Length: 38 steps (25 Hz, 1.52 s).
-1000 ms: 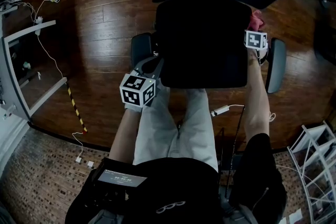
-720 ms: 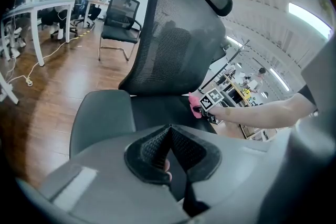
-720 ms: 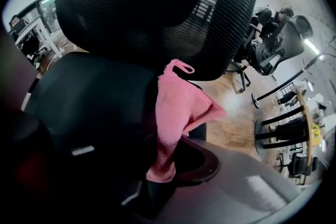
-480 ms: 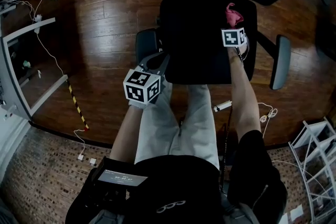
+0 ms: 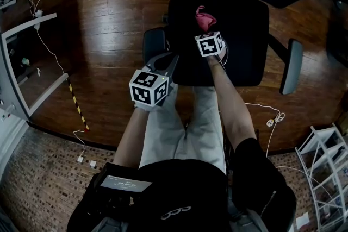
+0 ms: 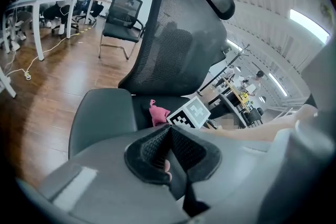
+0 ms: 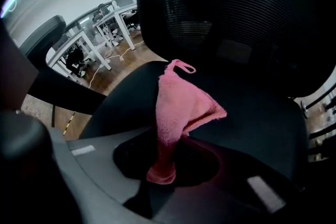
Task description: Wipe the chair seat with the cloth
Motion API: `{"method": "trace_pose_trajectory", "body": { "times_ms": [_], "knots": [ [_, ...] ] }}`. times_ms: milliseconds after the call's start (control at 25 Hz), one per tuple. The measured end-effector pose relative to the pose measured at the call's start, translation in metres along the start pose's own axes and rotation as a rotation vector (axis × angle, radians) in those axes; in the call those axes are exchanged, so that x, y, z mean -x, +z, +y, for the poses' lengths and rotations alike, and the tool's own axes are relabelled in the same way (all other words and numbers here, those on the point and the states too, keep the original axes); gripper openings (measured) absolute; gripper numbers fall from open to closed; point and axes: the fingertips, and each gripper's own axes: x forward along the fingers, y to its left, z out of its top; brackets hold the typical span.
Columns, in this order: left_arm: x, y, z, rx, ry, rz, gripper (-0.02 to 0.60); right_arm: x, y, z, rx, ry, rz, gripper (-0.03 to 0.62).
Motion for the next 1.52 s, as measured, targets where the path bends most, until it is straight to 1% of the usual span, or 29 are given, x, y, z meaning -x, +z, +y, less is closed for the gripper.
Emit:
{"method": "trace_pose_trajectory", "body": {
  "times_ms": [80,160,400,480,640,680,720,800,960,1120,1320,1520],
  "knots": [
    [0.001,0.001,0.001,0.002,0.002,-0.004,-0.006,0.002,0.01,0.021,0.04,0.028,-0.013,0.069],
    [0.001,0.0,0.001,0.002,0.005,-0.006,-0.006,0.004,0.014,0.036,0.054,0.061,-0.016,0.069],
    [0.002,0.0,0.002,0.003,0.01,-0.011,-0.006,0.0,0.017,0.081,-0.001,0.22,-0.057,0.069],
    [0.001,0.0,-0.001,0.003,0.012,-0.01,-0.006,0.004,0.018,0.097,-0.003,0.294,-0.072,0.069],
    [0.0,-0.001,-0.007,0.0,0.022,-0.019,-0.006,0.023,0.018,0.139,-0.014,0.51,-0.073,0.069],
    [0.001,-0.002,-0.005,0.0,0.023,-0.019,-0.006,0.023,0.017,0.148,-0.011,0.545,-0.072,0.069],
    [0.002,-0.001,-0.002,0.001,0.024,-0.018,-0.006,0.022,0.016,0.155,-0.005,0.559,-0.071,0.069],
    [0.003,-0.001,0.001,0.005,0.021,-0.018,-0.006,0.019,0.012,0.155,-0.001,0.55,-0.078,0.069],
    [0.004,-0.001,0.001,0.003,0.021,-0.023,-0.006,0.018,0.002,0.128,-0.042,0.505,-0.08,0.069],
    [0.004,0.0,0.002,-0.004,0.028,-0.022,-0.006,0.019,-0.014,0.084,-0.066,0.426,-0.071,0.069],
    [0.009,0.003,0.014,-0.006,0.029,-0.018,-0.006,0.021,-0.033,0.033,-0.118,0.341,-0.05,0.069],
    [0.006,0.001,0.014,-0.01,0.037,-0.012,-0.006,0.028,-0.066,-0.027,-0.159,0.245,-0.032,0.069]
  ]
}}
